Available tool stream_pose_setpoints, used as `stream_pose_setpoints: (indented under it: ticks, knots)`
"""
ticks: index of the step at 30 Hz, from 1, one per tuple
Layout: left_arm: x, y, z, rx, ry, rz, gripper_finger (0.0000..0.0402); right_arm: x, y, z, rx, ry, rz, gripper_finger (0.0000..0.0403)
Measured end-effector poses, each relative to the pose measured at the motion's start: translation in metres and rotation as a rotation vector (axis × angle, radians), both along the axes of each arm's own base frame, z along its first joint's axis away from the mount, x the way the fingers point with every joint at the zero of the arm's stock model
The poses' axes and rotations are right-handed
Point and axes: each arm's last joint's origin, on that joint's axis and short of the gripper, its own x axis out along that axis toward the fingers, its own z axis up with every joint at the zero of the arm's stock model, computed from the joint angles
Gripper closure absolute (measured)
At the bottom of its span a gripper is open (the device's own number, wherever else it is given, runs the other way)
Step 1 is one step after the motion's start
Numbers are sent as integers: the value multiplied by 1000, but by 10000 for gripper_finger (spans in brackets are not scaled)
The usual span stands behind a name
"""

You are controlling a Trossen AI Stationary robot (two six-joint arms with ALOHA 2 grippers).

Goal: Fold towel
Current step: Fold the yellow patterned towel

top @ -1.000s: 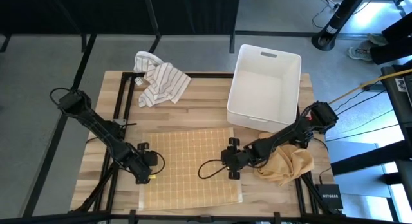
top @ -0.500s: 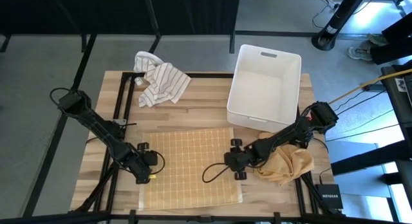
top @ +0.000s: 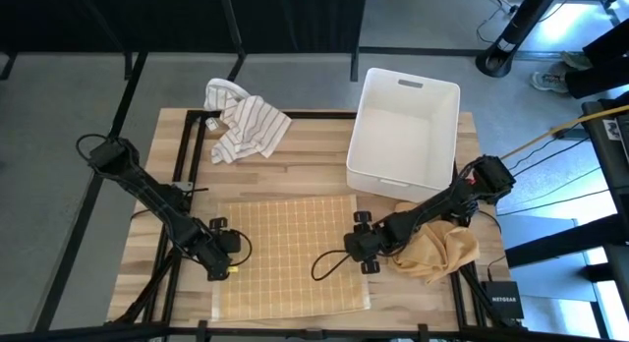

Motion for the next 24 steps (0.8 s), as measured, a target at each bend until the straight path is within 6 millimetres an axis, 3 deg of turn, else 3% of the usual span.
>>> stream_pose_setpoints:
  ticks: [17, 24]
  knots:
    - [0, 0, 0, 0, 1, 6, 204, 3, 0, 0, 86, 42, -137, 215]
    - [0, 0, 0, 0, 1, 6, 204, 5, -5, 1, 107, 55, -134, 160]
